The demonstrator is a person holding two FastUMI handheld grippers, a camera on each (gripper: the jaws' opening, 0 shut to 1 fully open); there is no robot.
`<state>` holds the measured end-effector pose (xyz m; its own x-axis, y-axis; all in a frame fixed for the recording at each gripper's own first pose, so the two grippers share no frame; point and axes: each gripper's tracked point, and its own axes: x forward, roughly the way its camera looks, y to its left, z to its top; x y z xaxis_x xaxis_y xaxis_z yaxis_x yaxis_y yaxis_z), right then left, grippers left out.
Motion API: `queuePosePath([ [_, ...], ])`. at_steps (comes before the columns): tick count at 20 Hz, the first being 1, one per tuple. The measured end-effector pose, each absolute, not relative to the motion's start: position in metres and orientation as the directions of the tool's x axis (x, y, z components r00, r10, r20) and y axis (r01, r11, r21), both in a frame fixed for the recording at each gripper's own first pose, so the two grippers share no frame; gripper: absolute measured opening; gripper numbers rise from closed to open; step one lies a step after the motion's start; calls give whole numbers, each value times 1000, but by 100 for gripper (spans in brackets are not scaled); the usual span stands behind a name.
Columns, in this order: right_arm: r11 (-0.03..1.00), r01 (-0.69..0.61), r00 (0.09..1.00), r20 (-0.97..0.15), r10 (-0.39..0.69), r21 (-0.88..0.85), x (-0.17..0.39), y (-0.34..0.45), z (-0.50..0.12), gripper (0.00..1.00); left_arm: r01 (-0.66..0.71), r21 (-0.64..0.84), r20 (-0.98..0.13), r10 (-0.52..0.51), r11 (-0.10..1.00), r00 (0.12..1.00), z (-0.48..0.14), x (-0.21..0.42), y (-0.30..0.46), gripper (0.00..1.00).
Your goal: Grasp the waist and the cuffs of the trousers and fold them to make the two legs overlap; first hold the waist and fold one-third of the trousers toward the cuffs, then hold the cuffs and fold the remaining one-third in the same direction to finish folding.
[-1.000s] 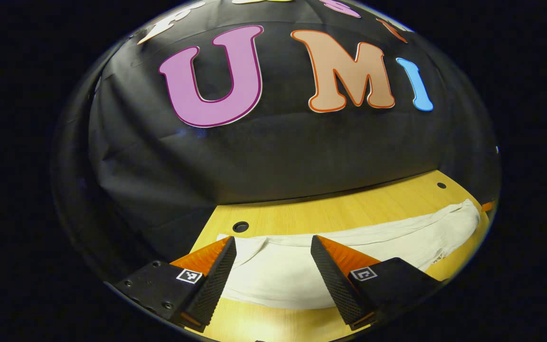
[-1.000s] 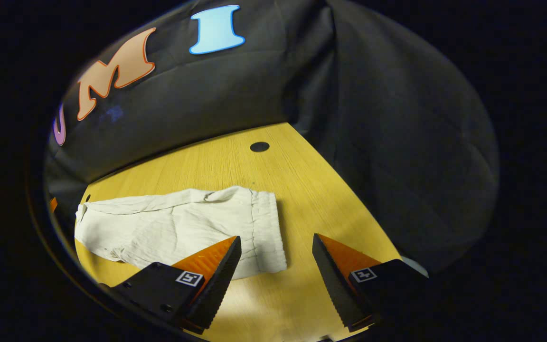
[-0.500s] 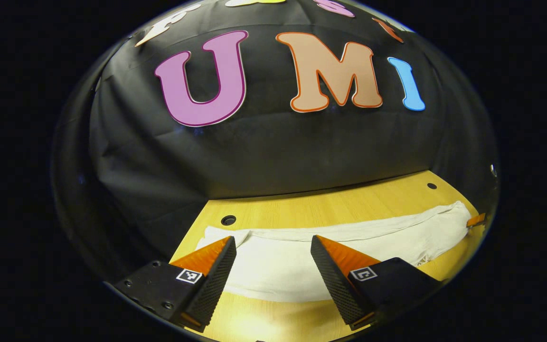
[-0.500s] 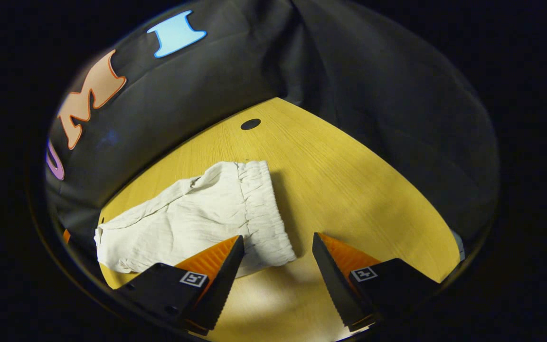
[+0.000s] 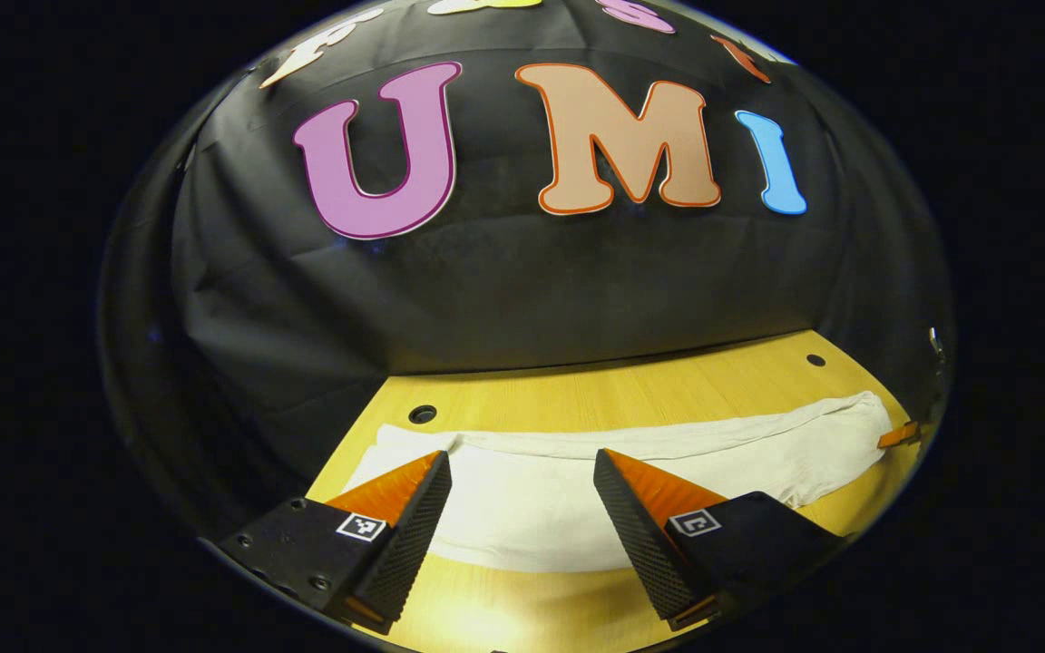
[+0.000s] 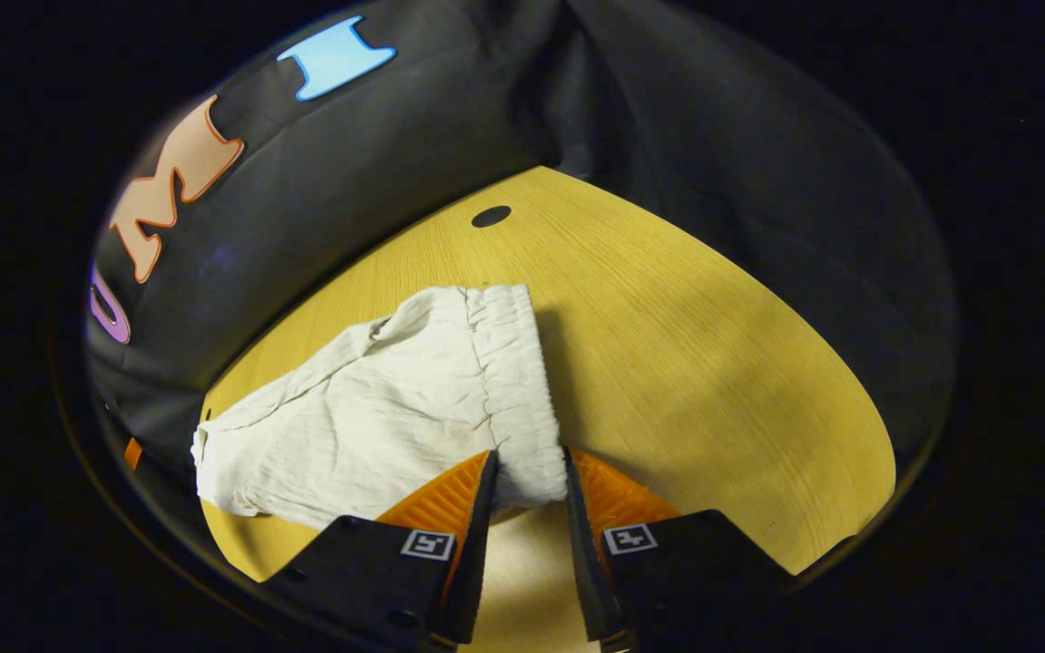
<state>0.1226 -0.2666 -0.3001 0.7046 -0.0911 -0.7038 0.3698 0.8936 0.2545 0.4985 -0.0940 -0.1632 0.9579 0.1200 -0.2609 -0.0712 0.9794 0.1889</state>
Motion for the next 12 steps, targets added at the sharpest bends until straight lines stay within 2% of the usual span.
queuePosePath([
  [3, 902, 372, 702, -702, -119, 219, 123, -270, -297, 39, -61, 167, -270, 106, 984, 957, -165, 497, -98, 96],
  [5, 900, 392, 710, -685, -164, 190, 124, -272, -289, 28, -57, 156, -272, 98, 986, 957, -167, 497, -99, 97],
  [6, 894, 401, 715, -678, -170, 198, 122, -272, -282, 11, -57, 152, -275, 98, 987, 957, -167, 496, -99, 97],
  [12, 912, 373, 773, -600, -205, 169, 125, -272, -246, 13, -52, 124, -263, 84, 991, 961, -167, 493, -95, 97],
])
